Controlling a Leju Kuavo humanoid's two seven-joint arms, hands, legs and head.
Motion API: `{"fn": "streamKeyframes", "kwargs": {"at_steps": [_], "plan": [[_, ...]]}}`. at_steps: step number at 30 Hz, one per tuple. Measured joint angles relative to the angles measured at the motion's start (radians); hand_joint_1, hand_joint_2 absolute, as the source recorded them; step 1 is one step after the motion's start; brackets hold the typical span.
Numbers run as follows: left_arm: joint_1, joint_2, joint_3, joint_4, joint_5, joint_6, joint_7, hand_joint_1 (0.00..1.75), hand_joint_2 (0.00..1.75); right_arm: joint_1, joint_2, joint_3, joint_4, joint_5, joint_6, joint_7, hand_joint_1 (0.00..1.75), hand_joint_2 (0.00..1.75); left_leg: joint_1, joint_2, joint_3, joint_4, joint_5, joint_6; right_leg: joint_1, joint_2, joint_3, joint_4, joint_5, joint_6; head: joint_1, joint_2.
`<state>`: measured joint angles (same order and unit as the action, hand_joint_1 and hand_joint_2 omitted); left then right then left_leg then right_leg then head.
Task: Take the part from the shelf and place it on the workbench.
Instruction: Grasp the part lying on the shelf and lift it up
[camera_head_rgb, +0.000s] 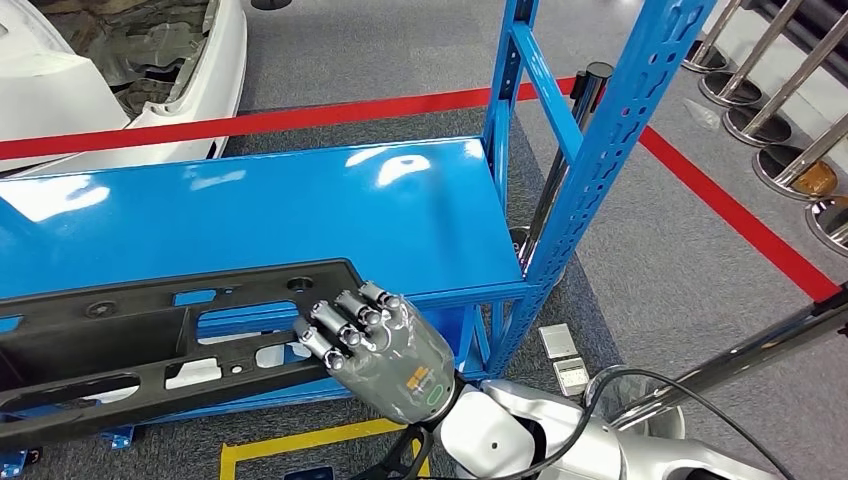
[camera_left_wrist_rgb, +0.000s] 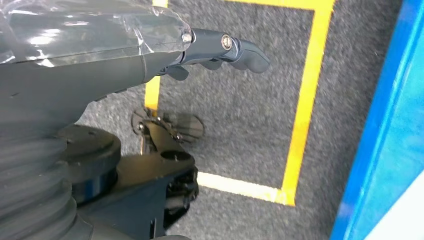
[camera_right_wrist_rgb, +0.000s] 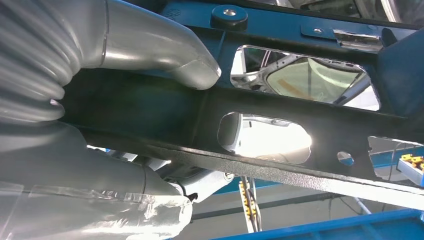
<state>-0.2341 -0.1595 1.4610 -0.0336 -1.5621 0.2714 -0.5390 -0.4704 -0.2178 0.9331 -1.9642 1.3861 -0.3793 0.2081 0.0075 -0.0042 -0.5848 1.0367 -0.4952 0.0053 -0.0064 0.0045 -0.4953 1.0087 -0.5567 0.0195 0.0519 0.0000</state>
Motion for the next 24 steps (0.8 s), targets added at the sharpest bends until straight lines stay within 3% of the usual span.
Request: {"fn": "streamKeyframes", "kwargs": {"at_steps": [12,18,20,22,24], "plan": [[0.000,-0.003,0.001,0.000,-0.005,0.084,0.022,0.00,1.75,0.000,0.002,0.000,-0.001,-0.017,0.010,0.001,1.75,1.75,0.000,0.000,0.000,0.000,0.000,0.000,0.000,0.000,0.000,0.000,0.000,0.000,0.000,0.000],[-0.001,-0.003,0.001,0.000,-0.007,0.087,0.023,0.00,1.75,0.000,0.009,0.000,-0.001,-0.022,0.015,0.001,1.75,1.75,-0.007,-0.001,-0.002,0.005,-0.001,0.007,-0.007,0.000,0.001,-0.007,0.004,0.009,0.000,0.000],[-0.002,-0.004,0.001,0.000,-0.008,0.087,0.023,0.00,1.75,0.000,0.012,0.000,-0.001,-0.028,0.016,0.001,1.75,1.75,0.000,0.002,0.006,-0.013,0.007,0.013,-0.006,0.000,0.001,0.000,-0.003,0.015,0.000,0.000],[-0.003,-0.004,0.001,0.000,-0.008,0.088,0.024,0.00,1.75,-0.002,0.014,0.000,-0.002,-0.032,0.017,0.001,1.75,1.75,0.008,0.006,0.015,-0.031,0.016,0.020,-0.006,0.000,-0.030,0.067,-0.042,0.019,0.005,0.000],[-0.002,-0.005,0.001,0.000,-0.008,0.089,0.025,0.00,1.75,0.000,0.014,0.000,-0.002,-0.033,0.019,0.001,1.75,1.75,0.009,0.007,0.016,-0.034,0.017,0.021,-0.010,0.000,-0.099,0.196,-0.096,0.025,0.011,0.000]]}}
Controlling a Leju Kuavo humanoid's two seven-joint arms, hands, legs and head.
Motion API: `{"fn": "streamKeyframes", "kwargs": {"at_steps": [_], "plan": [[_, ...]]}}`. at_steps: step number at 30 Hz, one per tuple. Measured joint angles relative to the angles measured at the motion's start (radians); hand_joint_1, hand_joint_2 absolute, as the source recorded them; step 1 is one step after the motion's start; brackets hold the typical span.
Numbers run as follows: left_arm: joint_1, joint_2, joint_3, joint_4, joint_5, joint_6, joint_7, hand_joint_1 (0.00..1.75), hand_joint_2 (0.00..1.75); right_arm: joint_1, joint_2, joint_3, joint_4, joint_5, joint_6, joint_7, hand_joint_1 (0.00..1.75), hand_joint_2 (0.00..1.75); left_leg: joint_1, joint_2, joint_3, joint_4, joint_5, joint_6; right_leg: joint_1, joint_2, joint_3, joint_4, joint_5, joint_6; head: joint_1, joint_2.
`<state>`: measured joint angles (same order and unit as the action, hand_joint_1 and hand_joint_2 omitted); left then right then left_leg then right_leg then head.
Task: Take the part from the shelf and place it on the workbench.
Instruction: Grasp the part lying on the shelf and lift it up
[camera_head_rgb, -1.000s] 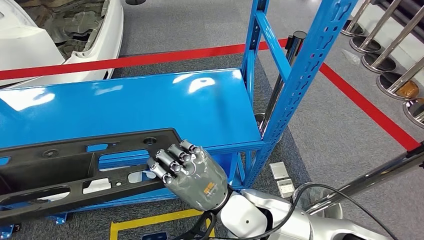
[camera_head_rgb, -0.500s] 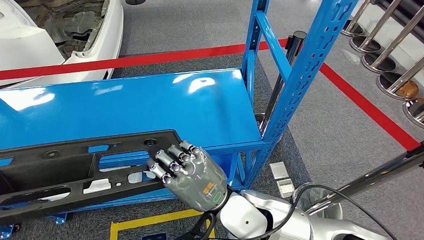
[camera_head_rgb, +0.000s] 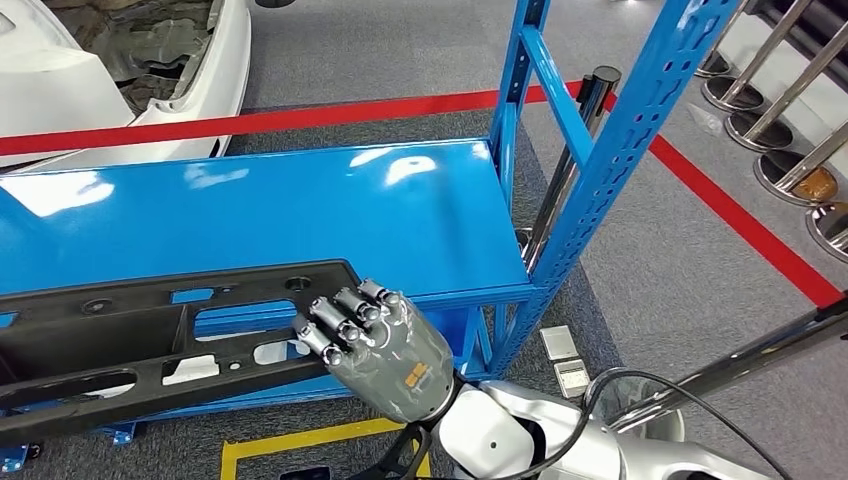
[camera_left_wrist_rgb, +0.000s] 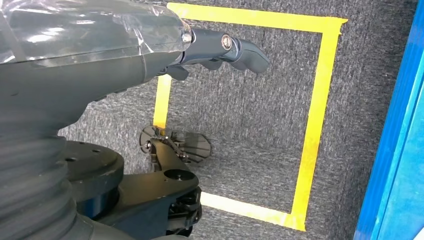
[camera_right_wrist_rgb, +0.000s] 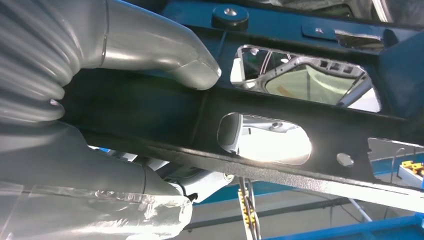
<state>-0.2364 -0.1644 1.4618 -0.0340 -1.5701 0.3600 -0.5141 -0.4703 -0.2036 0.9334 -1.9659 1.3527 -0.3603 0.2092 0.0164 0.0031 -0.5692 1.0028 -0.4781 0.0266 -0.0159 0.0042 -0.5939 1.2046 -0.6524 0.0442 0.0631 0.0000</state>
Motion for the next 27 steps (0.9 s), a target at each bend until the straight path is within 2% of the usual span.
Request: {"fn": "streamKeyframes", "kwargs": {"at_steps": [1,2,3,5,6,7,8,11,13,14,15,16,17,18,20,22,23,25,27], "plan": [[0.001,0.000,0.000,0.000,0.000,0.000,0.000,0.00,1.75,0.002,0.000,0.000,0.000,0.000,0.001,0.000,1.75,1.75,0.001,0.000,0.000,0.001,-0.001,-0.001,-0.003,0.000,-0.031,0.053,-0.012,0.003,0.001,0.000],[0.002,-0.001,0.000,0.000,0.000,0.000,0.001,0.00,1.75,0.003,0.000,0.000,0.000,-0.001,0.003,0.000,1.75,1.75,0.002,0.000,0.000,0.002,-0.002,-0.002,-0.006,0.000,-0.047,0.071,-0.001,0.007,0.002,0.000],[0.003,-0.002,0.000,0.000,0.000,0.000,0.001,0.00,1.75,0.004,0.000,0.001,0.000,-0.001,0.004,0.001,1.75,1.75,0.005,-0.001,0.000,0.005,-0.004,-0.006,-0.009,-0.001,-0.046,0.051,0.028,0.011,0.002,0.000],[0.003,-0.003,0.000,0.000,0.000,0.000,0.001,0.00,1.75,0.004,0.000,0.001,0.000,-0.002,0.005,0.001,1.75,1.75,0.011,-0.004,-0.001,0.017,-0.012,-0.018,-0.016,-0.001,-0.005,-0.065,0.106,0.020,0.003,0.000],[0.003,-0.003,0.000,-0.001,0.000,0.000,0.001,0.00,1.75,0.004,0.000,0.002,0.000,-0.003,0.005,0.001,1.75,1.75,0.011,-0.005,-0.004,0.026,-0.016,-0.027,-0.017,0.000,0.014,-0.117,0.129,0.022,0.006,0.000],[0.003,-0.003,0.000,-0.001,0.000,0.000,0.001,0.00,1.75,0.005,0.001,0.002,0.000,-0.004,0.005,0.001,1.75,1.75,0.011,-0.007,-0.008,0.033,-0.019,-0.036,-0.016,0.001,0.023,-0.147,0.138,0.022,0.008,0.000],[0.003,-0.003,0.000,-0.001,0.000,0.000,0.001,0.00,1.75,0.006,0.001,0.002,0.000,-0.005,0.005,0.002,1.75,1.75,0.009,-0.007,-0.012,0.037,-0.019,-0.043,-0.014,0.004,0.023,-0.154,0.133,0.019,0.007,0.000],[0.004,-0.003,0.000,-0.001,0.000,0.000,0.001,0.00,1.75,0.009,0.002,0.002,0.000,-0.011,0.005,0.002,1.75,1.75,0.011,-0.007,-0.016,0.042,-0.021,-0.060,-0.012,0.006,0.016,-0.154,0.138,-0.001,-0.002,0.000],[0.003,-0.003,0.000,-0.001,0.000,0.000,0.001,0.00,1.75,0.009,0.002,0.002,0.000,-0.014,0.005,0.002,1.75,1.75,0.011,-0.006,-0.036,0.100,-0.064,-0.065,-0.013,0.002,0.014,-0.157,0.144,-0.012,-0.009,0.000],[0.004,-0.003,0.000,-0.001,0.000,0.000,0.002,0.00,1.75,0.009,0.002,0.002,0.000,-0.015,0.005,0.002,1.75,1.75,0.010,-0.006,-0.059,0.158,-0.099,-0.066,-0.011,-0.001,0.013,-0.157,0.146,-0.016,-0.013,0.000],[0.004,-0.003,0.000,-0.001,0.000,0.000,0.002,0.00,1.75,0.010,0.002,0.002,0.000,-0.016,0.005,0.002,1.75,1.75,0.009,-0.006,-0.087,0.226,-0.133,-0.066,-0.008,-0.002,0.010,-0.156,0.147,-0.019,-0.016,0.000],[0.004,-0.003,0.000,-0.001,0.000,0.000,0.003,0.00,1.75,0.011,0.002,0.003,0.000,-0.016,0.005,0.002,1.75,1.75,0.007,-0.006,-0.110,0.282,-0.155,-0.065,-0.004,-0.003,0.007,-0.156,0.148,-0.022,-0.017,0.000],[0.005,-0.003,0.000,-0.001,0.000,0.000,0.004,0.00,1.75,0.012,0.002,0.003,0.000,-0.016,0.005,0.002,1.75,1.75,0.005,-0.006,-0.120,0.311,-0.159,-0.061,0.000,-0.004,0.006,-0.156,0.149,-0.024,-0.018,0.000],[0.005,-0.003,0.000,-0.001,0.000,0.000,0.004,0.00,1.75,0.012,0.002,0.003,0.000,-0.016,0.004,0.002,1.75,1.75,0.001,-0.006,-0.112,0.302,-0.144,-0.055,0.003,-0.004,0.005,-0.156,0.150,-0.025,-0.018,0.000],[0.005,-0.003,0.000,-0.001,0.000,0.001,0.004,0.00,1.75,0.013,0.002,0.003,0.000,-0.016,0.004,0.001,1.75,1.75,-0.008,-0.007,-0.052,0.184,-0.082,-0.035,0.008,-0.003,0.007,-0.156,0.151,-0.026,-0.018,0.000],[0.004,-0.003,0.000,-0.001,0.000,0.001,0.004,0.00,1.75,0.012,0.002,0.003,0.000,-0.017,0.004,0.001,1.75,1.75,-0.019,-0.008,-0.001,0.072,-0.042,-0.018,0.011,-0.002,0.004,-0.154,0.153,-0.023,-0.016,0.000],[0.004,-0.003,0.000,-0.002,0.000,0.002,0.004,0.00,1.75,0.012,0.003,0.003,0.000,-0.017,0.004,0.001,1.75,1.75,-0.023,-0.009,0.007,0.046,-0.039,-0.014,0.010,-0.003,0.001,-0.154,0.155,-0.019,-0.016,0.000],[0.005,-0.004,0.000,-0.002,0.000,0.003,0.004,0.00,1.75,0.012,0.004,0.003,0.000,-0.018,0.004,0.001,1.75,1.75,-0.026,-0.008,0.007,0.034,-0.035,-0.011,0.009,-0.003,-0.003,-0.156,0.160,-0.010,-0.017,0.000],[0.005,-0.004,0.000,-0.002,0.000,0.004,0.004,0.00,1.75,0.012,0.004,0.003,0.000,-0.018,0.004,0.000,1.75,1.75,-0.019,-0.004,0.008,0.022,-0.025,-0.003,0.010,-0.003,-0.009,-0.140,0.144,-0.001,-0.015,0.000]]}}
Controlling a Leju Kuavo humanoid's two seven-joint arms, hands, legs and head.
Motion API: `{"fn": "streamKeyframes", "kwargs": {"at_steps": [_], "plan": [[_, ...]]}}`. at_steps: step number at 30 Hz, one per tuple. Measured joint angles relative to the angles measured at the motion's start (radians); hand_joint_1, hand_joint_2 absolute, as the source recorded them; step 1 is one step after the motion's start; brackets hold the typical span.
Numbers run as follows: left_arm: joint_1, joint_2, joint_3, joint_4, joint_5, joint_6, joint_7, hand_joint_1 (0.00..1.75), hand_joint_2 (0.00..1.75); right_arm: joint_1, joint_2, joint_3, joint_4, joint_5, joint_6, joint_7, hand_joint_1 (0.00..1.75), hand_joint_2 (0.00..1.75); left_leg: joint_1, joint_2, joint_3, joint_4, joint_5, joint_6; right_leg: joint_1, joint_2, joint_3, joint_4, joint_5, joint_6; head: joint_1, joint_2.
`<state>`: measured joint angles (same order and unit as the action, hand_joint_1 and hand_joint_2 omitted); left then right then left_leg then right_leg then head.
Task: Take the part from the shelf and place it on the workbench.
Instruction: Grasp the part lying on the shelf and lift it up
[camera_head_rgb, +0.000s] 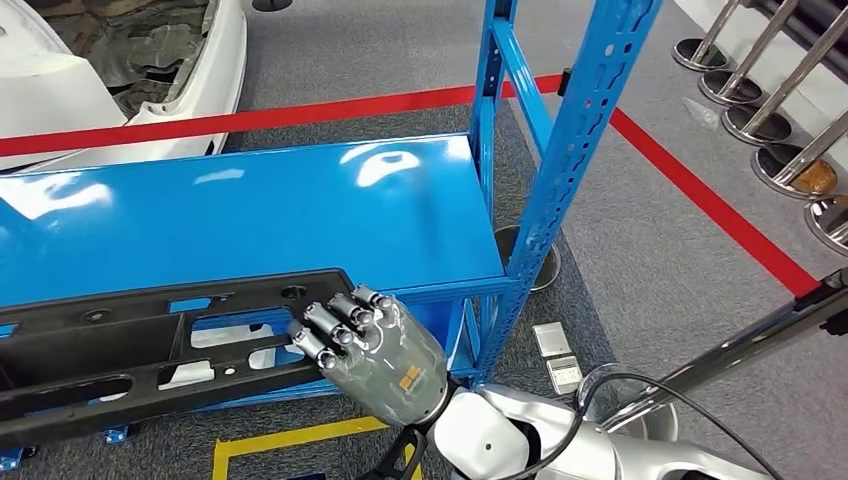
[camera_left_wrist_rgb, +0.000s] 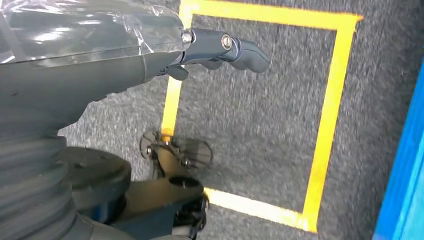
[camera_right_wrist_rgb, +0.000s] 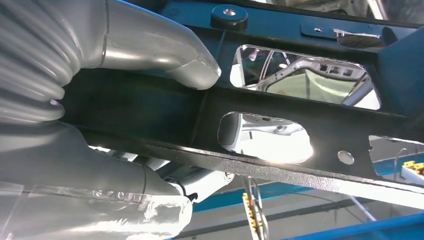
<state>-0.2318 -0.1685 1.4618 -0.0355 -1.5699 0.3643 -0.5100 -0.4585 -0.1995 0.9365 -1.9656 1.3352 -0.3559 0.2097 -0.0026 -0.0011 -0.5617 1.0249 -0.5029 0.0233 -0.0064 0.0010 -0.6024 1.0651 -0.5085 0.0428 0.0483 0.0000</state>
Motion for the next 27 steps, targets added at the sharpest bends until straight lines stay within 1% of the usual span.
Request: {"fn": "streamKeyframes", "kwargs": {"at_steps": [1,2,3,4,5,6,7,8,9,10,11,12,14,15,16,17,19,20,21,22,23,24,25,26,27], "plan": [[-0.001,0.000,0.000,0.000,0.000,0.000,0.000,0.00,1.75,0.000,0.000,0.000,0.000,0.000,0.000,0.000,1.75,1.75,0.004,0.002,-0.001,-0.006,0.005,0.004,0.000,0.000,-0.012,0.032,-0.025,0.004,0.004,0.000],[-0.001,-0.001,0.000,0.000,0.000,0.000,0.000,0.00,1.75,0.000,0.000,0.000,0.000,0.000,0.000,0.000,1.75,1.75,0.005,0.004,-0.003,-0.009,0.009,0.008,-0.001,0.000,-0.032,0.083,-0.059,0.008,0.008,0.000],[-0.001,-0.001,0.000,0.000,0.000,0.000,0.000,0.00,1.75,0.001,0.000,0.000,0.000,0.000,0.000,0.000,1.75,1.75,0.005,0.005,-0.007,-0.009,0.011,0.010,-0.002,0.000,-0.057,0.146,-0.095,0.012,0.012,0.000],[0.000,-0.001,0.000,0.000,0.000,0.000,0.000,0.00,1.75,0.002,0.000,0.000,0.001,0.000,0.000,0.000,1.75,1.75,0.005,0.006,-0.010,-0.008,0.013,0.011,-0.003,0.000,-0.080,0.205,-0.121,0.015,0.014,0.000],[0.000,-0.001,0.000,0.000,0.000,0.000,0.000,0.00,1.75,0.003,0.000,0.000,0.001,0.000,0.000,0.000,1.75,1.75,0.005,0.006,-0.013,-0.007,0.014,0.011,-0.003,0.000,-0.091,0.240,-0.131,0.017,0.015,0.000],[0.000,-0.001,0.000,0.000,0.000,0.000,0.000,0.00,1.75,0.004,0.000,0.000,0.002,0.000,0.000,0.000,1.75,1.75,0.005,0.007,-0.016,-0.005,0.015,0.011,-0.004,0.000,-0.086,0.241,-0.122,0.018,0.015,0.000],[0.000,-0.002,0.000,0.000,0.000,0.000,0.000,0.00,1.75,0.004,0.000,0.000,0.002,0.000,0.000,0.000,1.75,1.75,0.005,0.007,-0.017,-0.003,0.016,0.010,-0.005,-0.001,-0.061,0.202,-0.096,0.018,0.016,0.000],[0.000,-0.002,0.000,0.000,0.000,0.000,0.000,0.00,1.75,0.004,0.000,0.000,0.002,0.000,0.000,0.000,1.75,1.75,0.005,0.007,-0.018,0.000,0.016,0.009,-0.005,-0.001,-0.023,0.134,-0.061,0.017,0.017,0.000],[0.000,-0.002,0.000,0.000,0.000,0.000,0.000,0.00,1.75,0.004,0.000,0.000,0.002,0.000,0.000,0.000,1.75,1.75,0.003,0.007,-0.020,0.003,0.015,0.007,-0.005,-0.001,0.012,0.066,-0.035,0.013,0.018,0.000],[-0.001,-0.003,0.000,0.000,0.000,0.000,0.000,0.00,1.75,0.003,0.000,0.000,0.002,0.000,0.000,0.000,1.75,1.75,0.001,0.007,-0.023,0.008,0.015,0.003,-0.004,-0.001,0.038,0.011,-0.019,0.009,0.019,0.000],[-0.001,-0.003,0.000,0.000,0.000,0.000,0.000,0.00,1.75,0.003,0.000,0.000,0.002,0.000,0.001,0.000,1.75,1.75,0.000,0.006,-0.027,0.011,0.017,-0.002,-0.002,0.000,0.049,-0.020,-0.013,0.004,0.018,0.000],[-0.001,-0.003,0.000,0.000,0.000,0.000,0.000,0.00,1.75,0.003,0.000,0.000,0.002,0.000,0.001,0.000,1.75,1.75,-0.001,0.006,-0.031,0.013,0.019,-0.007,0.000,0.001,0.049,-0.028,-0.014,0.000,0.017,0.000],[-0.001,-0.003,0.000,0.000,0.000,-0.001,0.000,0.00,1.75,0.003,0.000,0.000,0.002,0.000,0.003,0.000,1.75,1.75,0.001,0.006,-0.035,0.015,0.020,-0.017,-0.002,0.001,0.046,-0.034,-0.007,-0.010,0.015,0.000],[-0.001,-0.003,0.000,0.000,0.000,-0.001,0.000,0.00,1.75,0.003,0.000,0.000,0.002,0.000,0.004,0.000,1.75,1.75,0.001,0.005,-0.038,0.025,0.010,-0.022,-0.004,0.001,0.045,-0.038,-0.002,-0.016,0.013,0.000],[-0.001,-0.003,0.000,0.000,0.000,-0.002,0.000,0.00,1.75,0.003,0.001,0.000,0.002,0.000,0.004,-0.001,1.75,1.75,0.002,0.003,-0.048,0.053,-0.012,-0.028,-0.006,-0.001,0.045,-0.043,0.002,-0.023,0.009,0.000],[-0.001,-0.003,0.000,0.000,0.000,-0.003,0.000,0.00,1.75,0.002,0.001,0.000,0.002,0.000,0.005,-0.001,1.75,1.75,0.005,0.003,-0.066,0.099,-0.044,-0.034,-0.008,-0.003,0.043,-0.045,0.006,-0.027,0.005,0.000],[-0.001,-0.003,0.000,0.000,0.000,-0.005,0.000,0.00,1.75,0.002,0.001,0.000,0.003,0.000,0.007,-0.001,1.75,1.75,0.010,0.003,-0.114,0.225,-0.109,-0.043,-0.008,-0.005,0.038,-0.044,0.008,-0.030,-0.001,0.000],[0.000,-0.003,0.000,0.000,0.000,-0.006,0.000,0.00,1.75,0.003,0.001,0.000,0.003,0.000,0.007,-0.001,1.75,1.75,0.013,0.003,-0.128,0.268,-0.124,-0.047,-0.008,-0.006,0.035,-0.042,0.009,-0.030,-0.001,0.000],[0.000,-0.003,0.000,0.000,0.000,-0.006,0.000,0.00,1.75,0.003,0.001,0.000,0.003,0.000,0.007,-0.001,1.75,1.75,0.015,0.003,-0.127,0.278,-0.119,-0.049,-0.008,-0.006,0.033,-0.040,0.009,-0.030,-0.002,0.000],[0.000,-0.003,0.000,0.000,0.000,-0.007,0.000,0.00,1.75,0.003,0.001,0.000,0.003,0.000,0.008,-0.001,1.75,1.75,0.017,0.003,-0.108,0.250,-0.098,-0.049,-0.009,-0.006,0.032,-0.038,0.009,-0.030,-0.003,0.000],[-0.001,-0.003,0.000,0.000,0.000,-0.008,0.000,0.00,1.75,0.003,0.001,0.000,0.003,0.000,0.008,-0.001,1.75,1.75,0.019,0.003,-0.075,0.190,-0.064,-0.049,-0.009,-0.006,0.031,-0.035,0.008,-0.029,-0.003,0.000],[-0.001,-0.003,0.000,0.000,0.000,-0.008,0.000,0.00,1.75,0.003,0.001,0.000,0.003,0.000,0.008,-0.001,1.75,1.75,0.020,0.002,-0.040,0.124,-0.038,-0.049,-0.009,-0.005,0.030,-0.032,0.008,-0.026,-0.004,0.000],[-0.001,-0.003,0.000,0.000,0.000,-0.009,0.000,0.00,1.75,0.003,0.001,0.000,0.003,0.000,0.009,-0.001,1.75,1.75,0.020,0.001,-0.014,0.067,-0.020,-0.047,-0.008,-0.004,0.027,-0.029,0.008,-0.022,-0.004,0.000],[-0.001,-0.003,0.000,0.000,0.000,-0.010,0.001,0.00,1.75,0.003,0.001,0.000,0.003,0.000,0.009,-0.001,1.75,1.75,0.018,0.000,-0.002,0.032,-0.013,-0.044,-0.006,-0.004,0.024,-0.026,0.009,-0.016,-0.005,0.000],[-0.001,-0.003,0.000,0.000,0.000,-0.010,0.001,0.00,1.75,0.003,0.001,0.000,0.003,0.000,0.010,-0.001,1.75,1.75,0.016,-0.001,0.000,0.019,-0.015,-0.040,-0.005,-0.003,0.020,-0.025,0.011,-0.010,-0.005,0.000]]}}
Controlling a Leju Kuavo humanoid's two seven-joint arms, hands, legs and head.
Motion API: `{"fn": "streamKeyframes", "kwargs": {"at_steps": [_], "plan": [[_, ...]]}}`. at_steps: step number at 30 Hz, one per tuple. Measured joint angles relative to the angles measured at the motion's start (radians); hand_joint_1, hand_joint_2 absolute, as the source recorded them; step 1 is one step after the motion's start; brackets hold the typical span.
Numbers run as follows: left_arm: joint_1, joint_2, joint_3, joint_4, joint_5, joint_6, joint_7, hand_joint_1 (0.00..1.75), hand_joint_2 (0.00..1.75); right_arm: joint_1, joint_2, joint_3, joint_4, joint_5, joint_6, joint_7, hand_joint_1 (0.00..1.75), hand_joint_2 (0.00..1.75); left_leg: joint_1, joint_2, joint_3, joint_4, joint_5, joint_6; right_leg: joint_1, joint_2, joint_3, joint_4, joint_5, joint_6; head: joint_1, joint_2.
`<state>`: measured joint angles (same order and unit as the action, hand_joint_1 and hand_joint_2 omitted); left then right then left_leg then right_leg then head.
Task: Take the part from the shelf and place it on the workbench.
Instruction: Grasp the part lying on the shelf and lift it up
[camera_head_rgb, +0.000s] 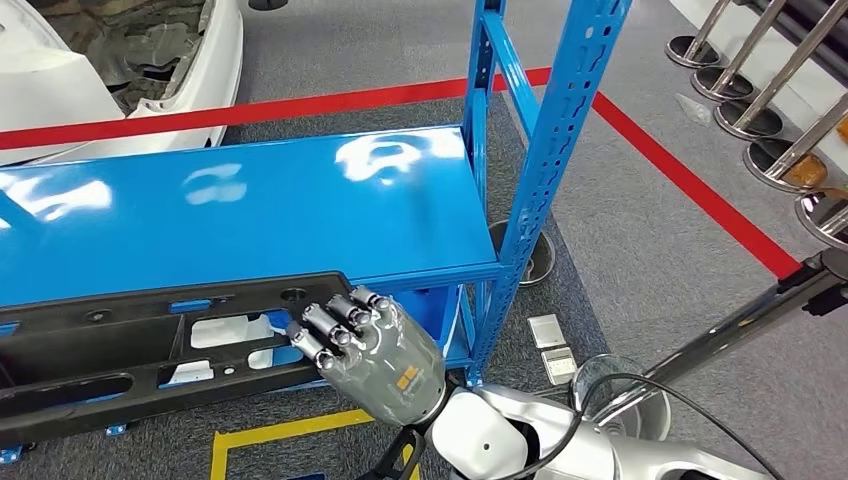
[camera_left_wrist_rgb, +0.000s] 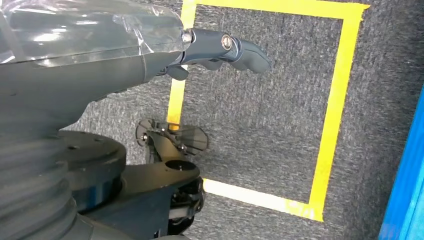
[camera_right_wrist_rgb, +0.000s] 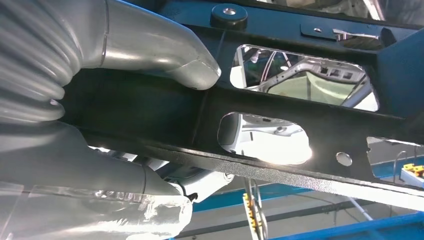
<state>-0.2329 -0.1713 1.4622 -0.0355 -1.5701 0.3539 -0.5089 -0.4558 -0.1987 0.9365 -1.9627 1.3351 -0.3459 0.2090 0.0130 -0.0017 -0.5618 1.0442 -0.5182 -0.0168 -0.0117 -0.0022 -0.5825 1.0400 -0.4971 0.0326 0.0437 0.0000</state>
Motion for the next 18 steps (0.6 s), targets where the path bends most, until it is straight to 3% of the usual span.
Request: {"fn": "streamKeyframes", "kwargs": {"at_steps": [2,4,7,8,9,10,12,14,16,18], "plan": [[0.001,0.000,0.000,0.000,0.000,-0.001,0.001,0.00,1.75,0.000,0.000,0.000,0.000,0.000,0.002,0.000,1.75,1.75,-0.002,0.001,-0.005,-0.006,0.005,0.012,-0.001,0.000,-0.004,0.001,0.002,0.011,0.001,0.000],[-0.001,0.000,0.000,0.000,0.000,-0.001,0.002,0.00,1.75,-0.001,0.000,0.000,0.000,0.000,0.003,0.000,1.75,1.75,0.000,0.003,-0.006,-0.014,0.013,0.027,-0.003,0.000,-0.016,0.031,-0.023,0.019,0.004,0.000],[-0.003,0.000,0.000,0.000,0.000,-0.001,0.003,0.00,1.75,0.000,0.000,0.000,0.002,0.000,0.006,0.000,1.75,1.75,-0.002,0.006,-0.014,-0.017,0.022,0.041,-0.004,0.001,-0.083,0.196,-0.119,0.025,0.016,0.000],[-0.003,0.000,0.000,0.000,0.000,-0.001,0.004,0.00,1.75,0.001,0.000,0.000,0.003,-0.001,0.007,0.000,1.75,1.75,-0.004,0.007,-0.017,-0.016,0.023,0.043,-0.004,0.001,-0.103,0.247,-0.138,0.026,0.018,0.000],[-0.003,0.000,0.000,0.000,0.000,-0.001,0.005,0.00,1.75,0.002,0.000,0.000,0.005,-0.001,0.009,0.001,1.75,1.75,-0.006,0.007,-0.020,-0.015,0.024,0.045,-0.004,0.001,-0.109,0.268,-0.138,0.026,0.020,0.000],[-0.003,0.000,0.000,0.000,0.000,-0.001,0.006,0.00,1.75,0.002,0.000,0.000,0.006,-0.001,0.010,0.001,1.75,1.75,-0.007,0.007,-0.021,-0.013,0.025,0.045,-0.004,0.000,-0.096,0.251,-0.120,0.024,0.020,0.000],[-0.003,-0.001,0.000,0.000,0.000,-0.001,0.008,0.00,1.75,0.002,0.000,0.000,0.008,-0.001,0.011,0.001,1.75,1.75,-0.008,0.006,-0.022,-0.010,0.025,0.044,-0.002,0.000,-0.030,0.129,-0.058,0.016,0.022,0.000],[-0.004,-0.002,0.000,0.000,0.000,-0.002,0.009,0.00,1.75,0.001,0.000,0.000,0.009,-0.001,0.011,0.001,1.75,1.75,-0.011,0.006,-0.027,-0.005,0.026,0.038,0.003,0.000,0.019,0.022,-0.025,0.005,0.023,0.000],[-0.005,-0.002,0.000,0.000,0.000,-0.002,0.010,0.00,1.75,0.001,0.000,0.000,0.009,-0.002,0.012,0.002,1.75,1.75,-0.012,0.006,-0.034,-0.003,0.032,0.027,0.008,0.002,0.024,-0.004,-0.023,-0.002,0.022,0.000],[-0.005,-0.003,0.000,0.000,0.000,-0.003,0.011,0.00,1.75,0.001,0.000,0.000,0.009,-0.002,0.014,0.003,1.75,1.75,-0.012,0.006,-0.037,0.001,0.029,0.016,0.004,0.003,0.022,-0.012,-0.017,-0.012,0.022,0.000]]}}
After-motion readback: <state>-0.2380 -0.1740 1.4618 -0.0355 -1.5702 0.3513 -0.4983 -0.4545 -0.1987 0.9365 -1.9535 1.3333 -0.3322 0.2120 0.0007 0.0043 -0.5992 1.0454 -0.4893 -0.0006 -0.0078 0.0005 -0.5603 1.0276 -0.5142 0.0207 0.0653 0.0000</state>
